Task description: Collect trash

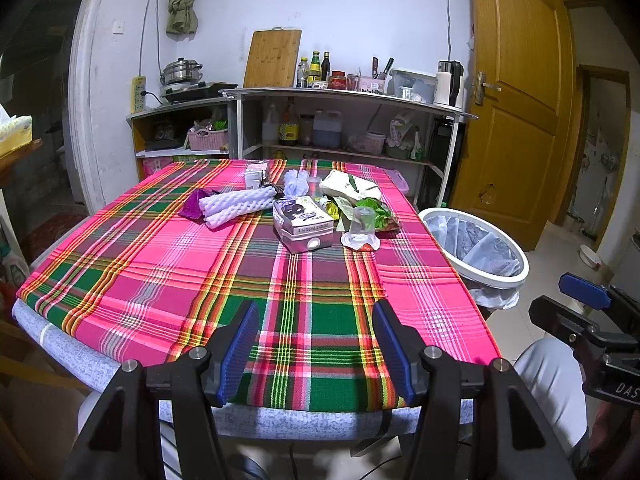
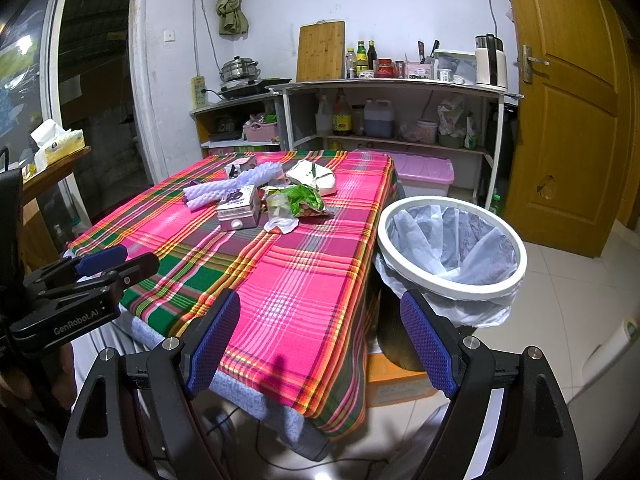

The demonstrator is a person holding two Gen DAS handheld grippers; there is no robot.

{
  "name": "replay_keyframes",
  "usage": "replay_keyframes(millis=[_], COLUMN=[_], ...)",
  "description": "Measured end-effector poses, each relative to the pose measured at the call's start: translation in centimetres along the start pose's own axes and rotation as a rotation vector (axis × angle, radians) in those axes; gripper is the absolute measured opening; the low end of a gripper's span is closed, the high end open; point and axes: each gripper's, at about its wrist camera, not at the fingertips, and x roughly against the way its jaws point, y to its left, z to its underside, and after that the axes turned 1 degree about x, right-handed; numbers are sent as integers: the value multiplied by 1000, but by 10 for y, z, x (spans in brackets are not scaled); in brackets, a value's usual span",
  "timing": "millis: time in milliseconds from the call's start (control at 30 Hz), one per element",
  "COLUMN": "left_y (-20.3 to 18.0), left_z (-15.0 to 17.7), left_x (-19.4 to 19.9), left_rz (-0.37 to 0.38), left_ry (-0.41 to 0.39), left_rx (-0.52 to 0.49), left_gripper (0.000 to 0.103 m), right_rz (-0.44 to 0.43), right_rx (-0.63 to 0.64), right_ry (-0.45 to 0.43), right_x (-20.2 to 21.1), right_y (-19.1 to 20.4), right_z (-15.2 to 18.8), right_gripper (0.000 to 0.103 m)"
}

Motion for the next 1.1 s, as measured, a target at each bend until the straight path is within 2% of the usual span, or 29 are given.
replay_keyframes(millis=[800, 1100], left_y=[4, 9], left_z=[0, -4], left_x=[-1, -19], left_rz=[1, 0], left_ry=[5, 30], left_rx=[1, -2], left_gripper=[59, 59], right_rz=[-1, -33], right_rx=[1, 2], right_ry=[3, 6], right_x=[-5, -19], right_y=[3, 2], right_z=[-2, -9], right_gripper=[83, 83])
